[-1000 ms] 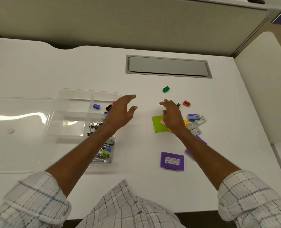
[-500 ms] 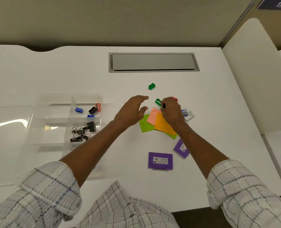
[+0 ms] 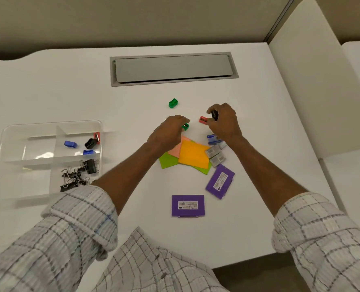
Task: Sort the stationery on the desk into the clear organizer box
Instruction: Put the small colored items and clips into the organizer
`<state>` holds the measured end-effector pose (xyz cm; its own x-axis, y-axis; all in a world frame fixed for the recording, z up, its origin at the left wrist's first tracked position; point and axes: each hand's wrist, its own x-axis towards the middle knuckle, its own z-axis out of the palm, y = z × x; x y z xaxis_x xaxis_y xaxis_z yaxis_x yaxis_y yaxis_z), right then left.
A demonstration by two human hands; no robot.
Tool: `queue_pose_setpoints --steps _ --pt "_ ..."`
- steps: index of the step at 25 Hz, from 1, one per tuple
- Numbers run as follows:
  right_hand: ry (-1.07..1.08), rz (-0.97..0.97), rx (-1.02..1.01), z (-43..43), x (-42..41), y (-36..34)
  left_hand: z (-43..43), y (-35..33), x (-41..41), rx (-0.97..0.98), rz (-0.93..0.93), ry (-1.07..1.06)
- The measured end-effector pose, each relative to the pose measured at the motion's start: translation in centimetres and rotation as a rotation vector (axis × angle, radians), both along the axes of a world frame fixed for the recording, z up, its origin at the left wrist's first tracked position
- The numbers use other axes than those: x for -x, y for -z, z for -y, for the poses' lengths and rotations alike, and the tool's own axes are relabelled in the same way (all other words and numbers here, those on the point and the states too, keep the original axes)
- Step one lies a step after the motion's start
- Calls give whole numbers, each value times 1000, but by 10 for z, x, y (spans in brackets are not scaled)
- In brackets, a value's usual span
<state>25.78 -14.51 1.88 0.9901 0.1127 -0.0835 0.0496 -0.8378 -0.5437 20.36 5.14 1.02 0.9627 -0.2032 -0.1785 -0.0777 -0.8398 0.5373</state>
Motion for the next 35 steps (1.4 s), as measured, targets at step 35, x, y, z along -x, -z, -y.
queue_pose_setpoints --steps 35 --pt "146 -1062 -1090 -233 83 -66 -195 -46 113 181 237 -572"
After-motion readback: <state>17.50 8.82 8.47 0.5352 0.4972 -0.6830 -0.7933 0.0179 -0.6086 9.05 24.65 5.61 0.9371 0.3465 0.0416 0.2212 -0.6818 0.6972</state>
